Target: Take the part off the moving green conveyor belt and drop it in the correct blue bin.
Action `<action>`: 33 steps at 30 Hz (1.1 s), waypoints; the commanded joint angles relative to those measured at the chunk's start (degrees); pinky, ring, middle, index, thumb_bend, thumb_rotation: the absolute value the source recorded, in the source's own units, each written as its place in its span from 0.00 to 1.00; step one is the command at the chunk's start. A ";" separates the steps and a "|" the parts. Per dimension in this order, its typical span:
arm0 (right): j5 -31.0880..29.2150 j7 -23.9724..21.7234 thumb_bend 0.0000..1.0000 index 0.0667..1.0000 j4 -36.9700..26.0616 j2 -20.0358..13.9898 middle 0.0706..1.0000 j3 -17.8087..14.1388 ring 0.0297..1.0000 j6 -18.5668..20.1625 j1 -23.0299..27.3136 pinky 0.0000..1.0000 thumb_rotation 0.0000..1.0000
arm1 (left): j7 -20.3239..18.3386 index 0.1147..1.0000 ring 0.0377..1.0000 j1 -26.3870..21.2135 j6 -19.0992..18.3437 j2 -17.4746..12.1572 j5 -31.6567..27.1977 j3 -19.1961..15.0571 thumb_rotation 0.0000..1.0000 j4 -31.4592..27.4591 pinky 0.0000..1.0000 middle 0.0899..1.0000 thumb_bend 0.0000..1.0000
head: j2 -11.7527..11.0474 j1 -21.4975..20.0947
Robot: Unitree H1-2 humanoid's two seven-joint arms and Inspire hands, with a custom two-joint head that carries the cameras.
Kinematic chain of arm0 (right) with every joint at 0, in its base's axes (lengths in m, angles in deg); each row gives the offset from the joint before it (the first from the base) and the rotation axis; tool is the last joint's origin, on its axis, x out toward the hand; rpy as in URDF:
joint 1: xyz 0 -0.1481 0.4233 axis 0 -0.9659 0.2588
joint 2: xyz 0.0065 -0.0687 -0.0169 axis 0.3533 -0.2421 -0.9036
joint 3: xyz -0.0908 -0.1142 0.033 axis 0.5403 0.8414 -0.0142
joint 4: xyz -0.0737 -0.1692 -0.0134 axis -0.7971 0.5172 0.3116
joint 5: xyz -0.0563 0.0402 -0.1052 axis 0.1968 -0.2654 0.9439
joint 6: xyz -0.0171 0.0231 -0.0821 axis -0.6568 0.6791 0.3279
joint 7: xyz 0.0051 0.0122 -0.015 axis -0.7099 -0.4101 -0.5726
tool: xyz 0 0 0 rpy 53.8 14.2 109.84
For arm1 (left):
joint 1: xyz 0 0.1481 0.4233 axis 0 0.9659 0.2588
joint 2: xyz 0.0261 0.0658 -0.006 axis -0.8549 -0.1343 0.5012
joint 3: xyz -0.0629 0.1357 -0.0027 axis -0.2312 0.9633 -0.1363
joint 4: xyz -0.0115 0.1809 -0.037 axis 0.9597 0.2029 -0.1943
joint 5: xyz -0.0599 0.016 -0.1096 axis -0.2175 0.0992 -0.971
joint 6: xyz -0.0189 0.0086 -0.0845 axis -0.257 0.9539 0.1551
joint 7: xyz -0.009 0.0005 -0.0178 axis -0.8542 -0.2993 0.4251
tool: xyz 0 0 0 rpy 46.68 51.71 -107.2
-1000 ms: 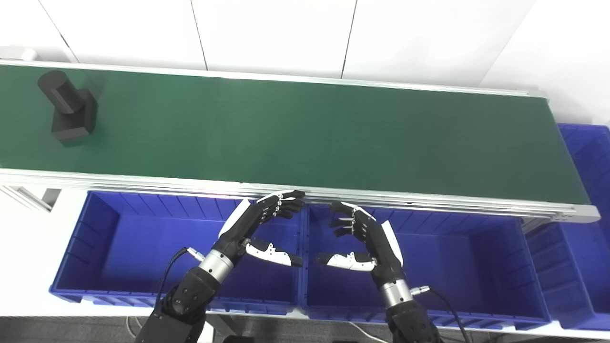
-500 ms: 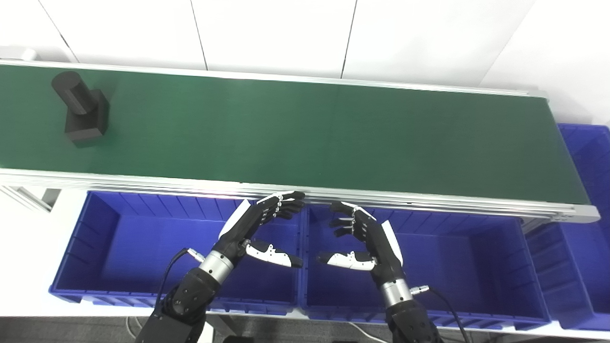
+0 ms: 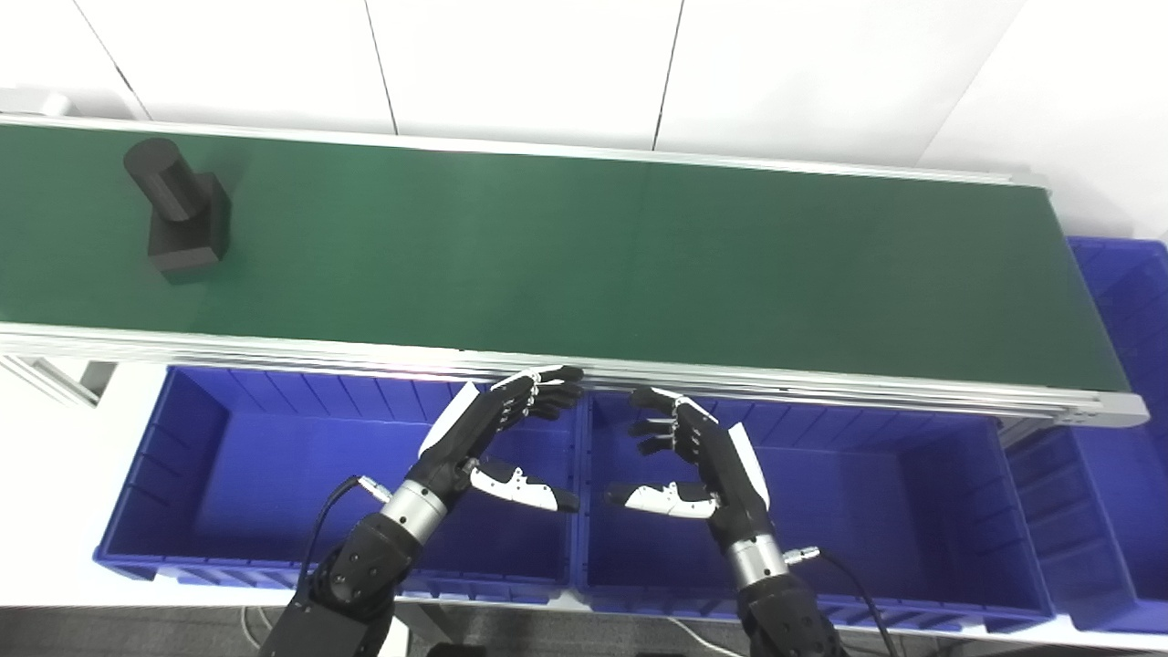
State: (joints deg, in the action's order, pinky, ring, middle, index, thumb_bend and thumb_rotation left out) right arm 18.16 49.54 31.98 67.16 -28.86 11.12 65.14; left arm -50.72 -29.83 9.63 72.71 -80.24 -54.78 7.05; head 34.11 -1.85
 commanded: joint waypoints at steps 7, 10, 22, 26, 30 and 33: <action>-0.53 1.25 0.91 0.73 3.16 -0.12 0.78 0.73 0.67 -3.20 2.21 0.59 0.21 | 2.84 0.77 0.75 -2.52 2.41 -0.03 0.54 1.79 0.12 3.77 0.73 0.74 0.97 | -5.64 3.08; -1.07 1.12 0.91 0.73 4.76 -0.35 0.78 0.71 0.67 -3.20 2.77 0.58 0.21 | 3.37 0.77 0.75 -3.35 2.42 0.28 0.28 2.42 0.14 6.54 0.74 0.74 0.97 | -8.19 5.40; -3.31 -0.55 0.93 0.71 7.58 -1.65 0.77 -0.38 0.66 -3.21 4.24 0.56 0.21 | 7.46 0.77 0.72 -5.86 2.42 1.05 1.15 5.92 0.22 11.31 0.71 0.73 1.00 | -10.55 12.62; -4.44 -2.03 0.93 0.71 7.55 -1.90 0.77 -1.15 0.66 -3.21 4.21 0.56 0.21 | 8.31 0.76 0.71 -6.15 2.42 1.34 1.18 6.55 0.19 11.69 0.70 0.72 1.00 | -10.33 13.66; -4.71 -2.99 0.92 0.71 7.03 -1.82 0.77 -1.86 0.66 -3.21 3.94 0.56 0.22 | 10.34 0.75 0.71 -6.34 2.42 1.21 1.80 7.67 0.17 11.76 0.69 0.71 1.00 | -10.16 13.65; -4.73 -3.54 0.92 0.71 6.50 -1.84 0.77 -2.05 0.66 -3.21 3.77 0.56 0.22 | 11.14 0.75 0.71 -6.40 2.42 1.08 1.68 8.35 0.17 11.68 0.69 0.71 1.00 | -9.99 13.73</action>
State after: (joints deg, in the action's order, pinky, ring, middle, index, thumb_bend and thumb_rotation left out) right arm 13.67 46.67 40.04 65.10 -30.57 11.01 68.36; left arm -39.80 -34.93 11.07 73.42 -79.42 -47.29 18.92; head 24.08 11.95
